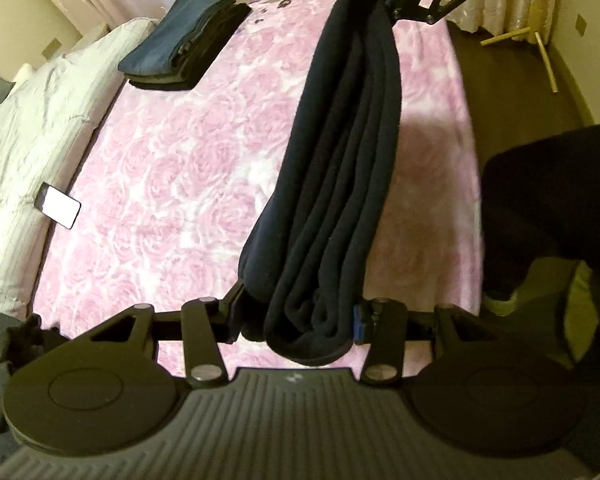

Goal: Fold clothes
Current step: 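Lift the navy sweatpants with both grippers and carry them toward the folded stack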

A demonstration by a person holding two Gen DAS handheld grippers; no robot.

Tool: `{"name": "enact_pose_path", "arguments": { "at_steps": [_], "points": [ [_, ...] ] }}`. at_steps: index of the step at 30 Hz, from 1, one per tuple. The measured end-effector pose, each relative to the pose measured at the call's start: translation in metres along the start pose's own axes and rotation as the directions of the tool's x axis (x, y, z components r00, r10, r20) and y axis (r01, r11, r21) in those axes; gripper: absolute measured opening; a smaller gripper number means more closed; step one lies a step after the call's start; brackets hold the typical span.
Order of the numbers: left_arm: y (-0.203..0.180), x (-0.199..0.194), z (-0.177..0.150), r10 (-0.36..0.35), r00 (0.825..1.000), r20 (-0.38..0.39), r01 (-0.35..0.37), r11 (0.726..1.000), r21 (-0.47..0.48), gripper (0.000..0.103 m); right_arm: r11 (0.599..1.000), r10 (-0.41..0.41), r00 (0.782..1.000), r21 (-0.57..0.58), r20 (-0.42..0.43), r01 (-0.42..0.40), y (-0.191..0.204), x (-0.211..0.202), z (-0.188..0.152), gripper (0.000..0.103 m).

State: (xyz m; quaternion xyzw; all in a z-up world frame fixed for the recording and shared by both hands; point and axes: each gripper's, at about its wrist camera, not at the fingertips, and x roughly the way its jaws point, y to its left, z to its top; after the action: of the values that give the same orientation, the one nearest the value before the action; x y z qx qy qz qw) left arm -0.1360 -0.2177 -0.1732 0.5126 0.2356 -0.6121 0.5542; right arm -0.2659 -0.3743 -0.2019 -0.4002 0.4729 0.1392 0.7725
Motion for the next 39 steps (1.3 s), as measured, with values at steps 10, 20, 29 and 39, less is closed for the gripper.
{"name": "enact_pose_path", "arguments": {
  "at_steps": [10,20,29,39],
  "points": [
    [0.007,-0.041,0.099,0.026,0.999,-0.029,-0.026,1.000,-0.017,0.043,0.995,-0.043,0.999,0.086,0.029,0.040,-0.036,-0.069,-0.055,0.022],
    [0.011,-0.049,0.158,0.065,0.998,0.001,-0.065,0.998,0.005,0.043,0.993,-0.071,0.997,0.094,-0.002,0.071,-0.070,-0.093,-0.083,0.022],
    [0.049,-0.037,0.170,0.057,0.989,0.138,-0.075,0.988,0.132,0.043,0.972,-0.154,0.980,0.157,-0.128,0.173,-0.084,-0.098,-0.078,0.022],
    [0.086,-0.015,0.188,0.041,0.976,0.216,-0.088,0.973,0.215,0.044,0.952,-0.214,0.955,0.174,-0.207,0.251,-0.110,-0.089,-0.073,0.022]
  ]
}}
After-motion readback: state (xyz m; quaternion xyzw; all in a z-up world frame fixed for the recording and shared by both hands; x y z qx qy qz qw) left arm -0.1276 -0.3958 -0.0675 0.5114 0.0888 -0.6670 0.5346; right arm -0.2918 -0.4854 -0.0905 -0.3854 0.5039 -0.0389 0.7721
